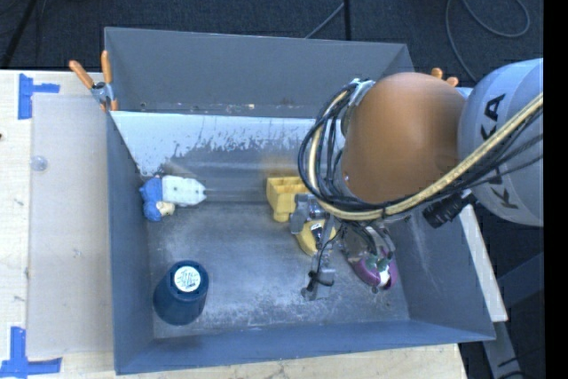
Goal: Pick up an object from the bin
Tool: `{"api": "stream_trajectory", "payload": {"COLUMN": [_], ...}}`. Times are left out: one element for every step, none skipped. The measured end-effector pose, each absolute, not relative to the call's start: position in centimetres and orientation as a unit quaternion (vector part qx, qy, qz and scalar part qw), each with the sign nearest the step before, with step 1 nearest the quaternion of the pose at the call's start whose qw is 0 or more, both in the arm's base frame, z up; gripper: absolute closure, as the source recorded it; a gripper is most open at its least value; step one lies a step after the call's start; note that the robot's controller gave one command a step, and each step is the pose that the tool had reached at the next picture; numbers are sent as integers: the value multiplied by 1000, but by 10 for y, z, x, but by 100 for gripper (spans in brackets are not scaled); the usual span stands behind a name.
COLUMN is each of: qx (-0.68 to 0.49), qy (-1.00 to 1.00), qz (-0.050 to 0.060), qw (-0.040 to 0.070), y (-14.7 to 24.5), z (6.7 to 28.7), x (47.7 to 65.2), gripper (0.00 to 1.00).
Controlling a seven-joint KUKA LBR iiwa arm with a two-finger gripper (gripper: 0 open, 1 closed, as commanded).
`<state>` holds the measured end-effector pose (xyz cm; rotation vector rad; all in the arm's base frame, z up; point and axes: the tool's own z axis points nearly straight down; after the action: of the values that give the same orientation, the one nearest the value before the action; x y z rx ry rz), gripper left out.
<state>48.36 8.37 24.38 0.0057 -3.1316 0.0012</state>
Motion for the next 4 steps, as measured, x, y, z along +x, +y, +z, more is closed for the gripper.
{"api": "stream_trajectory", "payload": {"qx": [0,20,22,20], "qy": [-1000,-1000,-1000,-1000], "qz": [0,0,1,1], "qw": [1,-1,10,3], "y": [83,96,90,89], "z": [248,207,217,239], "x": [485,485,476,482], "gripper": [0,0,0,0]}}
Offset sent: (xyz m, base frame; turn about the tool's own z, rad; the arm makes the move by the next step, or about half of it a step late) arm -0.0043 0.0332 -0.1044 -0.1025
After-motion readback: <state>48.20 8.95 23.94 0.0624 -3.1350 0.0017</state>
